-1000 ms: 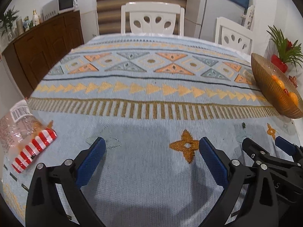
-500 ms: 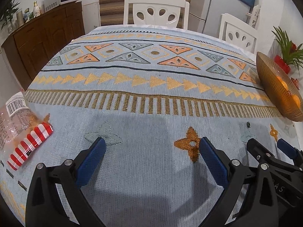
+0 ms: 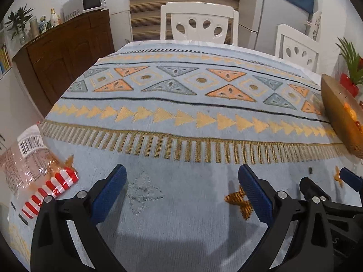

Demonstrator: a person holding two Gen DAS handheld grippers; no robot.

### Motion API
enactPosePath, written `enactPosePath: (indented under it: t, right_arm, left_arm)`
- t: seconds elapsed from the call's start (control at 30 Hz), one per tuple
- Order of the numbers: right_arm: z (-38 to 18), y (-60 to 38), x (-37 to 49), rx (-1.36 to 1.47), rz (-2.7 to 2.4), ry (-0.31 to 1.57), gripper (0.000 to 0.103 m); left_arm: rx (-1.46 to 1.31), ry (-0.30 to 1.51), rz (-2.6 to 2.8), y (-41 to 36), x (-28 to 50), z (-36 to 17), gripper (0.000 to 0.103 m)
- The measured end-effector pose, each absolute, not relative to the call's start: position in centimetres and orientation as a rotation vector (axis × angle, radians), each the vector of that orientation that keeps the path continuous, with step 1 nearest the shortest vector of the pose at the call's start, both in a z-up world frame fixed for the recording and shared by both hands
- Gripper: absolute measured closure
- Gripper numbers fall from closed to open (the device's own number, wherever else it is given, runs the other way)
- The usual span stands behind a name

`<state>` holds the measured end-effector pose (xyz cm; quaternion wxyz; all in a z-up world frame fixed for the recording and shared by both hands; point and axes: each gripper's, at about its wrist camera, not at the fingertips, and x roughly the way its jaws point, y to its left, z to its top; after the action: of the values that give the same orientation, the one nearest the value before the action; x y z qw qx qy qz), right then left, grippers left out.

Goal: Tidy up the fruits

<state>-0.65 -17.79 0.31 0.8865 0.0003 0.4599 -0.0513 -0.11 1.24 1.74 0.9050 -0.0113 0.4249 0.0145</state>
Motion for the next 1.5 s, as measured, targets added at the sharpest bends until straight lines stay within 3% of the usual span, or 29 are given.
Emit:
enactPosePath:
  t: [1.17, 1.5]
  right_arm:
    - [-0.4, -18.8, -0.6, 0.074, -0.101, 0.974, 0.003]
    - [0.5, -19.1, -1.4, 0.063, -0.171, 0.909, 0.003]
  left_arm:
    - [-0.024, 0.935, -0.023, 0.8, 0.5, 0.8, 0.005]
    - [0.027, 0.881, -0.026, -0.1, -0.3, 1.4, 0.005]
